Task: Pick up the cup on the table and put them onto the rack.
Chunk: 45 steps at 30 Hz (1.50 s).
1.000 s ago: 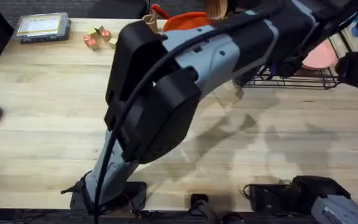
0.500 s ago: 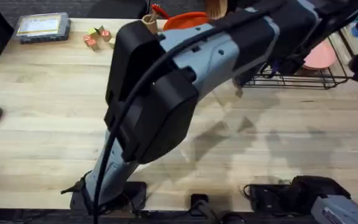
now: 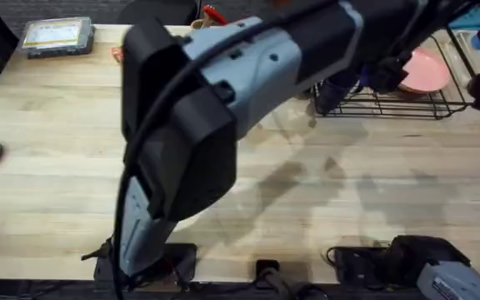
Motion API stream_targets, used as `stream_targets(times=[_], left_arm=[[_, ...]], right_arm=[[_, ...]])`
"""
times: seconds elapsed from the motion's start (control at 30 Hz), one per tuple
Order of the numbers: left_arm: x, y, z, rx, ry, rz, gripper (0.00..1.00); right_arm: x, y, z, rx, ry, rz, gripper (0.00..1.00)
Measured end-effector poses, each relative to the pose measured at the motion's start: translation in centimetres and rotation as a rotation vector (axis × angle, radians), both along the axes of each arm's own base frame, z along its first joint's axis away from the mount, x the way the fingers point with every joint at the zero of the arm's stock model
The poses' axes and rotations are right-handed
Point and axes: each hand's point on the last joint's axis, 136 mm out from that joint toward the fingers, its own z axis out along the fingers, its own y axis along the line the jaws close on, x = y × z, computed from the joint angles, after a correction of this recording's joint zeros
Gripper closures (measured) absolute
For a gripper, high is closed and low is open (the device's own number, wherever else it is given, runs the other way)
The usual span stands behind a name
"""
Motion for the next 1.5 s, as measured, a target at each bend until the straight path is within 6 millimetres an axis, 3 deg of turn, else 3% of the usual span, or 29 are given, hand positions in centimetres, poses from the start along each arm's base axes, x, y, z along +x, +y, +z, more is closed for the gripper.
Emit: stream_targets(times=[0.3, 0.7, 1.17, 1.37, 1.4, 1.43, 1.5], left_arm=[[-1.0, 1.3, 4.1, -0.047, -0.021, -0.005, 0.289], [-1.9, 3.8, 5.4, -0.023, 0.01, 0.006, 0.017], [-1.7, 8.4, 7.8, -0.041, 0.039, 0.059, 0.008], [-1.9, 12.9, 7.1, -0.053, 0.044, 0.121, 0.008], [-2.1, 14.0, 6.9, -0.052, 0.044, 0.135, 0.008], [-3.0, 16.6, 6.4, -0.057, 0.04, 0.166, 0.008], [-4.0, 18.3, 6.5, -0.062, 0.035, 0.18, 0.008]], right_arm=[[0.0, 0.0, 0.0, 0.0, 0.0, 0.0, 0.007], [0.0, 0.0, 0.0, -0.001, 0.0, 0.0, 0.007], [0.0, 0.0, 0.0, -0.015, 0.0, 0.011, 0.007], [0.0, 0.0, 0.0, -0.018, 0.0, 0.013, 0.007], [0.0, 0.0, 0.0, -0.018, 0.0, 0.013, 0.007], [0.0, 0.0, 0.0, -0.018, -0.001, 0.013, 0.007], [0.0, 0.0, 0.1, -0.018, -0.003, 0.013, 0.007]])
